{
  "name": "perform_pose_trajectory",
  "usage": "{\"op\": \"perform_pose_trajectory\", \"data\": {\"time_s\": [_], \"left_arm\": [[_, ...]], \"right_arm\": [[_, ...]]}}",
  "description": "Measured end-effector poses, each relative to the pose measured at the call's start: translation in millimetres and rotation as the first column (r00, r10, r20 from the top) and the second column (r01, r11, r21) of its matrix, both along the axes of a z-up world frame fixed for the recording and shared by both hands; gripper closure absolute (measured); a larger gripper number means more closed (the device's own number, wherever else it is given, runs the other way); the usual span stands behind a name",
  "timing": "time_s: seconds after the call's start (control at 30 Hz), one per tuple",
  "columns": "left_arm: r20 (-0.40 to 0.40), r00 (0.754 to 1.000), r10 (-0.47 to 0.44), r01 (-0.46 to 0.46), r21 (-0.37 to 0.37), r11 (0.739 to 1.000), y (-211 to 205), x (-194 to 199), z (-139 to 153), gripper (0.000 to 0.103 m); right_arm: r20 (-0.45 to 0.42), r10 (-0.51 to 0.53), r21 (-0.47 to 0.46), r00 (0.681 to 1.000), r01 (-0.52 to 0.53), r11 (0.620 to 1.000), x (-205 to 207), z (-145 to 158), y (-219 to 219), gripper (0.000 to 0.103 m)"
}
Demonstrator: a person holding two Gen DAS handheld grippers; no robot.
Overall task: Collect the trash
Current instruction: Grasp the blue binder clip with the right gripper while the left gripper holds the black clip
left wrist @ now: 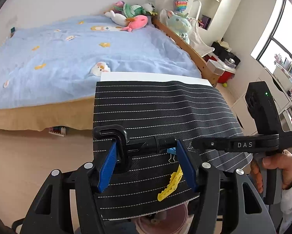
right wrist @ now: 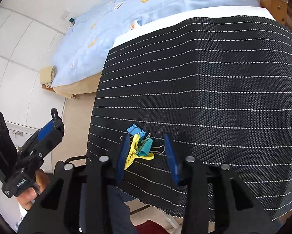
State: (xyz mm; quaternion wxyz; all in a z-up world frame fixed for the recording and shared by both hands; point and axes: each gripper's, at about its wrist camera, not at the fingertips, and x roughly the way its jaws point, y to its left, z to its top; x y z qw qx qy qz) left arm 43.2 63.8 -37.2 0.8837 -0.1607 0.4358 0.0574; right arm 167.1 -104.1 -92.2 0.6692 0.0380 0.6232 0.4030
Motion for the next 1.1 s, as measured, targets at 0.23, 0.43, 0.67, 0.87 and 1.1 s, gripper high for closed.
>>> {"op": "perform_pose_trajectory", "data": {"time_s": [0.23,0.43,0.67,0.87,1.1], "left_arm": [[-0.008,1.0,0.005,-0.005,-0.009,1.0,1.5,-1.4,-5.3,0.044],[-0.009,1.0,0.002,-0.002,-0.013,1.0,0.6,-2.3,-7.6,0.044],[-0.003,1.0,-0.007,0.007,-0.015,1.0,-2.9,-3.7,-7.3,0.044],[-0.003,1.0,-0.012,0.012,-0.014,1.0,-6.6,-2.9,-6.1,0.044],[-0.003,1.0,-0.011,0.01,-0.013,1.0,-7.4,-2.2,-5.1,0.044]], "right_arm": [[0.001,0.008,0.0,1.0,-0.008,1.0,-2.5,-3.5,6.4,0.086],[0.016,0.009,-0.003,1.0,-0.009,1.0,-3.2,-4.1,7.9,0.099],[0.043,0.003,0.014,0.999,-0.004,1.0,-2.4,4.6,2.1,0.103],[0.04,-0.01,0.023,0.999,0.009,1.0,-1.5,5.6,-2.9,0.103],[0.017,-0.02,0.025,1.0,0.02,0.999,1.0,2.9,-2.4,0.099]]}}
